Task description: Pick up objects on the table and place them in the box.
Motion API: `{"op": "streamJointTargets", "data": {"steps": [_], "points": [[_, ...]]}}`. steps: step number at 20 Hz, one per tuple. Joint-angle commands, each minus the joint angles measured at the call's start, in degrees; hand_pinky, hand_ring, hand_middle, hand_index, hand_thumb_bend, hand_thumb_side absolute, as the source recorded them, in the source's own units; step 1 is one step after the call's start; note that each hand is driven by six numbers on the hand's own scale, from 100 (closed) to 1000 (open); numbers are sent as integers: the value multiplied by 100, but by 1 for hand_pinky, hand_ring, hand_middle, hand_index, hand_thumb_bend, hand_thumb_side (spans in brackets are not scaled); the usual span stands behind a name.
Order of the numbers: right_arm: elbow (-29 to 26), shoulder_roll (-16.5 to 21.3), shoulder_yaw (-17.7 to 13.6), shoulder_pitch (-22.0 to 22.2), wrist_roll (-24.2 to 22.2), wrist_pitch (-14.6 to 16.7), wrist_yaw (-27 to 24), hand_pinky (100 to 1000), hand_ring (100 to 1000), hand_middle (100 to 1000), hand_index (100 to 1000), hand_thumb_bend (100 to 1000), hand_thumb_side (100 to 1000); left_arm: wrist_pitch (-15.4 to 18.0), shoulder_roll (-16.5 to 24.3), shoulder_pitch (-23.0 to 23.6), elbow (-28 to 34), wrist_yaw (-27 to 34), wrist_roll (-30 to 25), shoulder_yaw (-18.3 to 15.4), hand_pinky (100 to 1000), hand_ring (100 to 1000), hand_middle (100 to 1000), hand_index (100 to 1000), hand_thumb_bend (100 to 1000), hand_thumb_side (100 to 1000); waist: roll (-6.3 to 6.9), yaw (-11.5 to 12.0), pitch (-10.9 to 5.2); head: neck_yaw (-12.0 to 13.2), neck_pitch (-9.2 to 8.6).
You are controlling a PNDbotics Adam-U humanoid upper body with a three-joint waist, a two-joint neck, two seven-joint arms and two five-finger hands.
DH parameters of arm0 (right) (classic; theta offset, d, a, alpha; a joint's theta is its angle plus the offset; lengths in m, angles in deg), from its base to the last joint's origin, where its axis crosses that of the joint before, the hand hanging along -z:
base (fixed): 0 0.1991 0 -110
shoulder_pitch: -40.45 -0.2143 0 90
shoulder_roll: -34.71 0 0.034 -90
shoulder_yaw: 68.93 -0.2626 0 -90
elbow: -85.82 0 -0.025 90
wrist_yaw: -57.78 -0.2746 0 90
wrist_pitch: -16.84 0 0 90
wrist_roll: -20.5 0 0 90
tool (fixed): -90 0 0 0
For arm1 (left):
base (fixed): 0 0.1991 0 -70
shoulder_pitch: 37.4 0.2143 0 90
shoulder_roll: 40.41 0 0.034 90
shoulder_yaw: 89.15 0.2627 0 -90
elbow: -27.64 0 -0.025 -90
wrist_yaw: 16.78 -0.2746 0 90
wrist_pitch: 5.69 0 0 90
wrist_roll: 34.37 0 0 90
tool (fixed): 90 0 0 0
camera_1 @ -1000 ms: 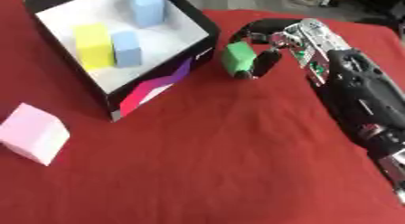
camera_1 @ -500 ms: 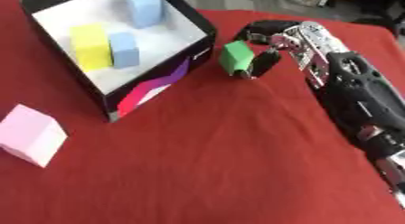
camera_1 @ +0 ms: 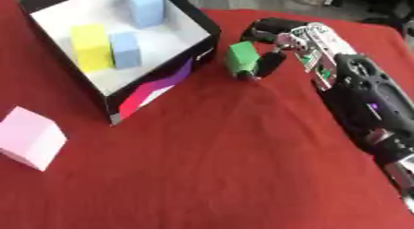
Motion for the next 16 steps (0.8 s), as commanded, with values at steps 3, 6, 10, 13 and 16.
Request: {"op": "streamJointTargets", "data": {"steps": [3,6,10,13,16], "points": [[-222,267,-43,-100,136,-116,-92,889,801,595,660,440,301,-11,185,8,52,15,-8,-17,853,736,800,760,234,781,44,-40,-259,59,84],[-370,320,-48,-133,160,-197,-230,886,772,578,642,441,287,-12,200,46,45,15,-1,-22,853,736,800,760,233,779,50,-80,-318,110,143],[-639,432,-63,-164,117,-308,-415,884,742,574,639,440,278,-9,206,67,45,25,9,-25,852,736,801,760,233,773,55,-107,-388,118,186],[-845,518,-89,-214,84,-414,-466,882,718,568,634,440,281,-14,211,103,33,30,18,-29,852,736,801,760,233,771,67,-136,-455,155,212],[-973,580,-125,-332,124,-547,-485,881,707,566,632,437,268,-9,220,168,20,34,31,-38,852,737,801,760,232,767,87,-189,-549,203,278]]}}
